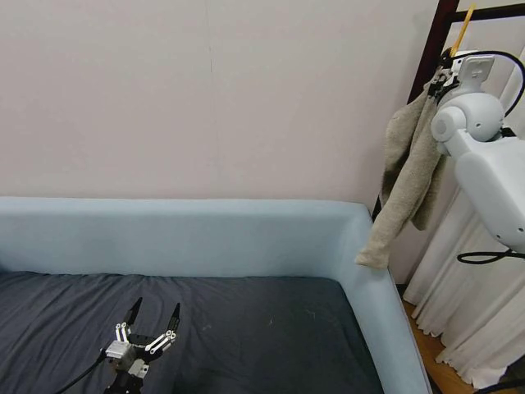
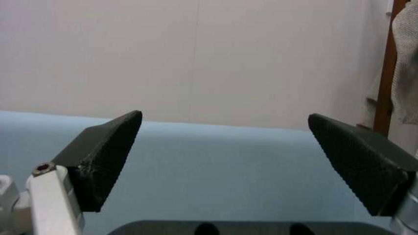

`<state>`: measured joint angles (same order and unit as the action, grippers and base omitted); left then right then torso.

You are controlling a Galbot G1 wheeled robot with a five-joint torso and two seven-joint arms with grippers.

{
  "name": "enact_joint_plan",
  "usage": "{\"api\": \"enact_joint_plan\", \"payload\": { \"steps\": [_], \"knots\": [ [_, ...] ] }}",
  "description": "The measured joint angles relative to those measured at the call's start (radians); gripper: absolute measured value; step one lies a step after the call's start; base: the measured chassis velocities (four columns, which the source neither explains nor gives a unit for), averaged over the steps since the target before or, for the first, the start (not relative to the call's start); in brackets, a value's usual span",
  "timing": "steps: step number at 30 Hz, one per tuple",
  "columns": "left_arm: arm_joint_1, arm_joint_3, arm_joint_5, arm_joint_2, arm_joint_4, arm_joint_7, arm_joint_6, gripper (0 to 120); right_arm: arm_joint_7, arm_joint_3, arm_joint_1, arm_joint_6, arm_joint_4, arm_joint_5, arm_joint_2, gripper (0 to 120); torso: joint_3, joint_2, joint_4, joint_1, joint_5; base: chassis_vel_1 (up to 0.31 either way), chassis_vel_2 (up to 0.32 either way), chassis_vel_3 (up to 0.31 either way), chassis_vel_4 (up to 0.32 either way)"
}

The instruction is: Pick up the clothes from the sofa and hang them on the clothes hanger.

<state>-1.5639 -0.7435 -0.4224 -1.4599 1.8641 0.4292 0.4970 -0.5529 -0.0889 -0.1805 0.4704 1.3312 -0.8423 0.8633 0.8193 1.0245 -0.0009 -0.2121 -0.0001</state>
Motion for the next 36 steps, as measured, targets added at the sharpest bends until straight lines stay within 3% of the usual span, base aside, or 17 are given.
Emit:
{"api": "enact_joint_plan", "payload": {
  "steps": [3,6,8,12,16,18,23,25,31,34,36],
  "knots": [
    [-0.004,0.000,0.003,-0.004,0.001,0.000,0.003,100,0.018,0.022,0.035,-0.007,0.063,-0.002,-0.032,41,0.000,0.000,-0.0006,0.000,-0.0001,0.000,0.000,0.000,0.000],
    [-0.014,-0.001,0.010,-0.011,0.007,0.002,0.007,100,0.053,0.077,0.107,-0.053,0.177,-0.019,-0.088,57,0.000,0.000,-0.0007,0.000,0.0002,0.000,0.000,0.000,0.000],
    [-0.016,-0.001,0.011,-0.012,0.009,0.002,0.008,100,0.066,0.091,0.130,-0.074,0.209,-0.029,-0.104,60,0.000,0.000,-0.0006,0.000,-0.0001,0.000,0.000,0.000,0.000],
    [-0.028,-0.001,0.011,-0.024,0.029,-0.005,0.010,100,0.193,0.165,0.261,-0.239,0.353,-0.115,-0.182,79,0.000,0.000,-0.0009,0.000,0.0002,0.000,0.000,0.000,0.000],
    [-0.040,0.009,-0.004,-0.031,0.052,-0.043,0.008,100,0.246,0.184,0.333,-0.323,0.421,-0.129,-0.212,88,0.000,0.000,-0.0008,0.000,-0.0002,0.000,0.000,0.000,0.000],
    [-0.058,0.039,-0.027,-0.043,0.095,-0.141,-0.012,100,0.292,0.199,0.443,-0.424,0.494,-0.128,-0.218,98,0.000,0.000,-0.0006,0.000,-0.0002,0.000,0.000,0.000,0.000],
    [-0.077,0.079,-0.005,-0.075,0.143,-0.268,-0.018,100,0.340,0.203,0.665,-0.563,0.561,-0.050,-0.154,100,0.000,0.000,-0.0005,0.000,0.0003,0.000,0.000,0.000,0.000],
    [-0.087,0.101,0.018,-0.093,0.153,-0.329,0.028,100,0.376,0.208,0.788,-0.611,0.571,0.040,-0.088,100,0.000,0.000,-0.0003,0.000,-0.0002,0.000,0.000,0.000,0.000],
    [-0.100,0.092,0.032,-0.114,0.146,-0.349,0.074,100,0.418,0.240,1.014,-0.689,0.529,0.185,0.039,100,0.000,0.000,-0.0002,0.000,-0.0001,0.000,0.000,0.000,0.000],
    [-0.113,0.080,0.048,-0.119,0.135,-0.348,0.082,100,0.421,0.311,1.178,-0.710,0.498,0.313,0.119,100,0.000,0.000,-0.0007,0.000,0.0002,0.000,0.000,0.000,0.000],
    [-0.115,0.076,0.054,-0.118,0.132,-0.351,0.082,100,0.422,0.341,1.218,-0.715,0.488,0.355,0.139,100,0.000,0.000,-0.0008,0.000,-0.0002,0.000,0.000,0.000,0.000]
  ]
}}
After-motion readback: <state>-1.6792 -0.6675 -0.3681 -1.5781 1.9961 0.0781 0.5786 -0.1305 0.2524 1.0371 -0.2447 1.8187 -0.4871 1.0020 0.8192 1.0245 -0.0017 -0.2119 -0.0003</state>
